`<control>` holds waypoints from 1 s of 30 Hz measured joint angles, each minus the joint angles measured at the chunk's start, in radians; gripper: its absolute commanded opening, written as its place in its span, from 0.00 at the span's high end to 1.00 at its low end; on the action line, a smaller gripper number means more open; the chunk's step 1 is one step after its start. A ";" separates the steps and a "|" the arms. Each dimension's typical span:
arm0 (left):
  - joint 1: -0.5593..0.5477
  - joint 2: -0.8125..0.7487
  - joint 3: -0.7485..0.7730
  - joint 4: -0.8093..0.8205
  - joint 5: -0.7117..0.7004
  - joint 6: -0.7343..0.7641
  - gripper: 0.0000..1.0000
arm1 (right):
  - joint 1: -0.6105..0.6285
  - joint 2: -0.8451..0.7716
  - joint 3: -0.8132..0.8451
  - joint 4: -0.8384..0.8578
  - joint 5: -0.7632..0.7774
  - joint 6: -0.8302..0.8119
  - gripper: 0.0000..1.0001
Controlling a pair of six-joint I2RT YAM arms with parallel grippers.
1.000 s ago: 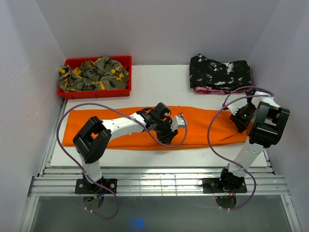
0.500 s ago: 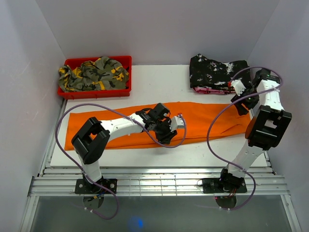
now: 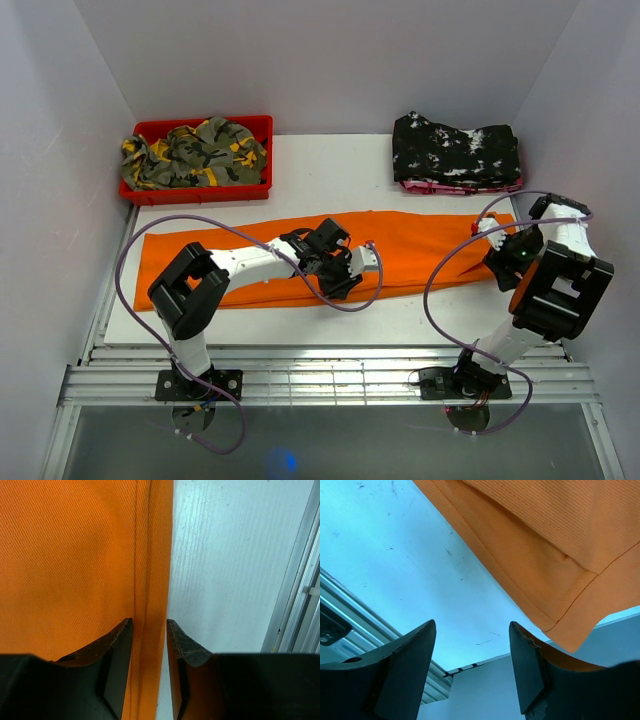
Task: Fold and stack the trousers
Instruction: Fold the trousers
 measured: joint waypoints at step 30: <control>-0.082 0.193 0.250 0.097 0.057 -0.057 0.52 | 0.032 0.081 0.018 0.177 0.004 -0.129 0.92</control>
